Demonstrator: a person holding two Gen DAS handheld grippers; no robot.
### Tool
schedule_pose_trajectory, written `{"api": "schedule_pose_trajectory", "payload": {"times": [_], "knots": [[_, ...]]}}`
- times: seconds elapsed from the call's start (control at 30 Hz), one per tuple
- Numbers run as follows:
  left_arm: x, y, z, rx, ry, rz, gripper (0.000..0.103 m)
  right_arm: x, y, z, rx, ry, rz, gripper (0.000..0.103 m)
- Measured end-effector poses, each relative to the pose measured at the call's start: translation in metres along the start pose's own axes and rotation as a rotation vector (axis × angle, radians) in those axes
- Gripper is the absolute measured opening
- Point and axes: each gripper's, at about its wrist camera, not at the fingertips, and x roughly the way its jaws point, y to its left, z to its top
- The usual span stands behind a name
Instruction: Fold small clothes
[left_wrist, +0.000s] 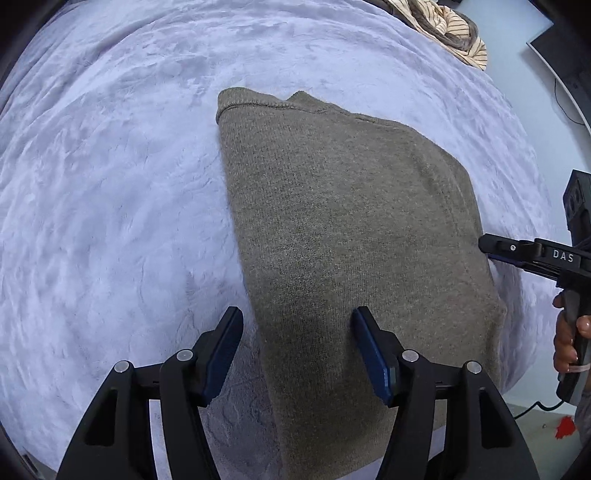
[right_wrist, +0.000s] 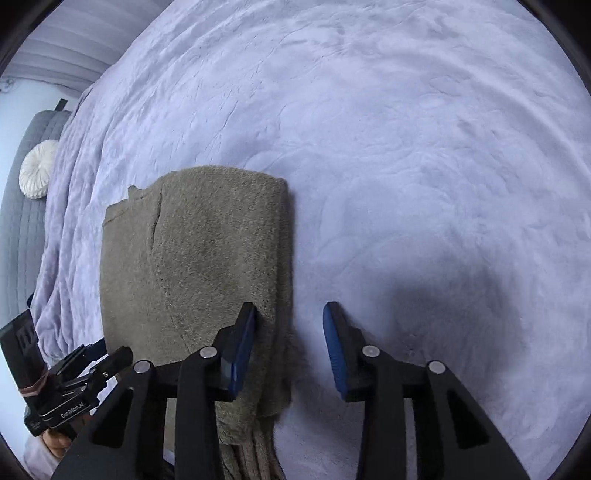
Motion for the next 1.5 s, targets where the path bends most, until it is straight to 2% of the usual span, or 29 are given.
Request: {"api": "schedule_pose_trajectory", "payload": {"times": [0.03, 0.1, 0.13, 0.17, 0.27, 0.33, 0.4, 0.43, 0.47, 0.5, 0.67, 0.8, 1.0, 1.1, 1.27, 1.33, 1.37, 1.5], "knots": [[-0.003, 0.000, 0.000, 0.005, -0.001, 0.006, 0.063, -0.007, 0.000, -0.003, -0.004, -0.003, 0.000, 0.040], [-0.010, 0.000, -0.001, 0.012, -0.009, 0.013, 0.063, -0.021, 0.005, -0.012, -0.024, -0.021, 0.043, 0.033], [-0.013, 0.001, -0.001, 0.013, -0.012, 0.012, 0.063, -0.027, 0.013, -0.017, -0.040, -0.026, 0.082, 0.023], [-0.015, 0.001, -0.001, 0.015, -0.015, 0.010, 0.063, -0.032, 0.023, -0.024, -0.066, -0.019, 0.124, 0.018], [-0.011, -0.002, -0.003, 0.026, 0.002, 0.012, 0.063, -0.033, 0.051, -0.043, -0.151, 0.031, 0.194, 0.015], [-0.002, -0.005, -0.006, 0.024, 0.024, 0.017, 0.063, -0.023, 0.068, -0.058, -0.219, 0.071, 0.133, 0.014], [0.001, -0.007, -0.009, 0.022, 0.020, 0.013, 0.063, -0.008, 0.071, -0.068, -0.274, 0.086, 0.008, 0.014], [0.002, -0.007, -0.010, 0.025, 0.020, 0.011, 0.067, 0.003, 0.073, -0.071, -0.288, 0.092, -0.053, 0.005], [0.003, -0.007, -0.010, 0.026, 0.022, 0.017, 0.071, 0.011, 0.066, -0.073, -0.291, 0.099, -0.081, 0.000], [0.004, -0.006, -0.010, 0.025, 0.022, 0.030, 0.077, 0.017, 0.059, -0.074, -0.280, 0.104, -0.080, 0.000], [0.005, -0.003, -0.009, 0.017, 0.040, 0.018, 0.077, 0.033, 0.056, -0.071, -0.245, 0.121, -0.084, 0.000], [0.002, -0.005, -0.010, 0.036, 0.056, 0.031, 0.077, 0.024, 0.059, -0.077, -0.242, 0.114, -0.111, 0.000], [-0.004, -0.006, -0.021, 0.043, 0.097, 0.048, 0.077, 0.016, 0.061, -0.082, -0.166, 0.123, -0.131, 0.000], [-0.005, -0.008, -0.032, 0.070, 0.130, 0.072, 0.077, 0.010, 0.068, -0.084, -0.160, 0.120, -0.159, 0.000], [-0.006, -0.003, -0.046, 0.057, 0.172, 0.065, 0.077, 0.007, 0.072, -0.096, -0.147, 0.132, -0.220, 0.000], [-0.012, 0.000, -0.048, 0.038, 0.159, 0.049, 0.077, 0.004, 0.073, -0.098, -0.126, 0.128, -0.242, 0.000], [-0.015, 0.001, -0.047, 0.034, 0.149, 0.040, 0.077, 0.001, 0.075, -0.098, -0.110, 0.120, -0.242, 0.004], [-0.026, 0.004, -0.036, 0.039, 0.118, 0.030, 0.077, -0.015, 0.074, -0.092, -0.024, 0.078, -0.219, 0.004]]}}
